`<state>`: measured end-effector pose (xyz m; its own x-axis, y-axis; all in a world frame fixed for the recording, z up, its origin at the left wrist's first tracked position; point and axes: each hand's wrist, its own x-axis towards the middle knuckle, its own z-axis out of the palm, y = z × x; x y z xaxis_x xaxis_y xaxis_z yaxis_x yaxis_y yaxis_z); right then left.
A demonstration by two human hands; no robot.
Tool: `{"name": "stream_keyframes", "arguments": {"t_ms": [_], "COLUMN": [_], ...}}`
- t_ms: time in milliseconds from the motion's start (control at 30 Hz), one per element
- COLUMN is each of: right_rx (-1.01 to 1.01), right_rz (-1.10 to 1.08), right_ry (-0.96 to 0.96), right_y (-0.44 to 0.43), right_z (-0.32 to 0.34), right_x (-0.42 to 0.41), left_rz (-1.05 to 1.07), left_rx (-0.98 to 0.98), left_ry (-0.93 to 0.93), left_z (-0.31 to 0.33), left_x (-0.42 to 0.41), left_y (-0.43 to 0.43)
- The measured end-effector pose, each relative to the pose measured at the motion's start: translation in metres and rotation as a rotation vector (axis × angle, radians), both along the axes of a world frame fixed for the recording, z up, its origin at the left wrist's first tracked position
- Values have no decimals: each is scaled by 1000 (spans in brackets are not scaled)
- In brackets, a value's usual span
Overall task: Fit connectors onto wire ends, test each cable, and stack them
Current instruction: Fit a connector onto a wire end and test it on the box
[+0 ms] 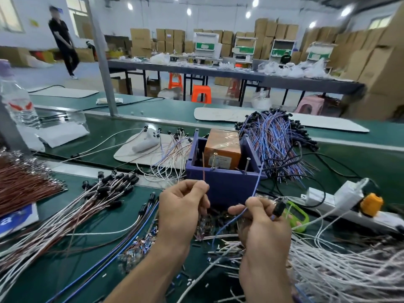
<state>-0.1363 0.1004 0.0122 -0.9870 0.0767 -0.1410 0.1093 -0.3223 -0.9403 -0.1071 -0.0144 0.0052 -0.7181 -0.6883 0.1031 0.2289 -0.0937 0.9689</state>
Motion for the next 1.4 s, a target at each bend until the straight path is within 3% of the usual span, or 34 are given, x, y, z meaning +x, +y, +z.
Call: {"name": "stream_keyframes", "arguments": {"t_ms": [733, 1167, 1400], "right_rx": [-122, 19, -74], "right_rz": [26, 44, -53], "right_ry": [-77, 7, 44], "right_y": [-3, -2, -1], "right_z": [-4, -5, -4], "right_x": [3, 1, 2], "left_rz": [-40, -38, -30], "left_rx": [-85, -58, -71], "left_ry": [-2, 11, 5], "left_z": [-15, -16, -17], "left_x": [0, -3, -1], "left_y": [7, 7, 4]}}
